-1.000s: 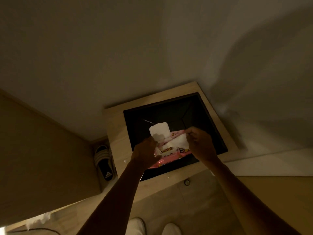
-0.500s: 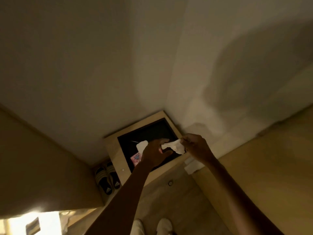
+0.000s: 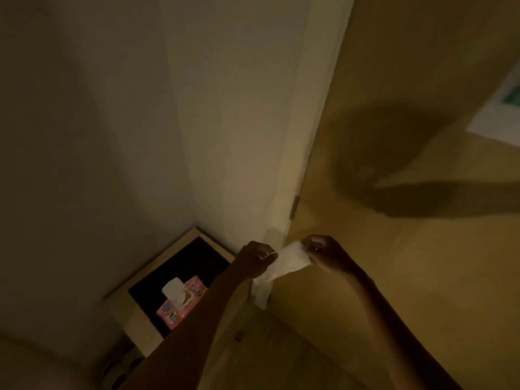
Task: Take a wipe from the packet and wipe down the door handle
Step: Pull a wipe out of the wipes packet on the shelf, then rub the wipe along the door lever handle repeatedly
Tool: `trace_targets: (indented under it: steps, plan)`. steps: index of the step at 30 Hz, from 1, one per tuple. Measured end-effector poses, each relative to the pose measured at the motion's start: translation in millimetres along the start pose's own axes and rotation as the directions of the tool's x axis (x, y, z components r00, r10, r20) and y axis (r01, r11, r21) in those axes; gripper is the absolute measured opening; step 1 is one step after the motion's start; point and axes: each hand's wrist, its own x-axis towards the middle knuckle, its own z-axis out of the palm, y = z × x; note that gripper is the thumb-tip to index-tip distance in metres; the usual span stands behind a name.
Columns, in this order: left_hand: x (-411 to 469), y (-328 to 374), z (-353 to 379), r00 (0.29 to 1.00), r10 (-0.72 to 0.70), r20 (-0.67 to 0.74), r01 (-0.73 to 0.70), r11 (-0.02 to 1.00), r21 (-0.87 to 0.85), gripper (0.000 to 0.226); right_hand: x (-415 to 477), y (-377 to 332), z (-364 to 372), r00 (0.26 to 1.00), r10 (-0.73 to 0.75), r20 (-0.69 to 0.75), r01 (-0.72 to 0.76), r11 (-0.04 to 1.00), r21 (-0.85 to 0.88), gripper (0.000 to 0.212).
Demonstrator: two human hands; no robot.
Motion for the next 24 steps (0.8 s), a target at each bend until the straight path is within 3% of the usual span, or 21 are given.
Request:
trace_targets:
  steps: [5, 7, 11, 15, 21, 24]
  plan:
    - [4, 74, 55, 0.986, 0.107, 0.131, -0.114, 0.993, 0.042, 0.036, -83, 46, -50, 0.989, 0.141, -0.053, -0.13, 0.978, 0.164, 0.045]
    - [-3, 111, 82, 0.97, 0.162, 0.18, -0.174, 0.983, 0.052, 0.033, -116, 64, -68, 0.983, 0.154, -0.1, -0.132, 0.971, 0.2, 0.042]
    - [-18, 172, 137, 0.935, 0.245, 0.258, -0.261, 0.965, 0.029, 0.025, -171, 109, -104, 0.961, 0.181, -0.209, -0.125, 0.959, 0.255, 0.014]
    - [-26, 207, 183, 0.909, 0.209, 0.36, -0.222, 0.975, -0.006, 0.042, -222, 152, -136, 0.918, 0.267, -0.293, -0.171, 0.934, 0.315, 0.043]
    - [-40, 257, 243, 0.89, 0.227, 0.395, -0.232, 0.972, -0.038, 0.034, -291, 192, -171, 0.862, 0.377, -0.338, -0.232, 0.888, 0.398, 0.033]
    - [-42, 280, 264, 0.856, 0.277, 0.436, -0.276, 0.959, -0.068, 0.034, -314, 204, -181, 0.837, 0.451, -0.309, -0.277, 0.837, 0.471, 0.065]
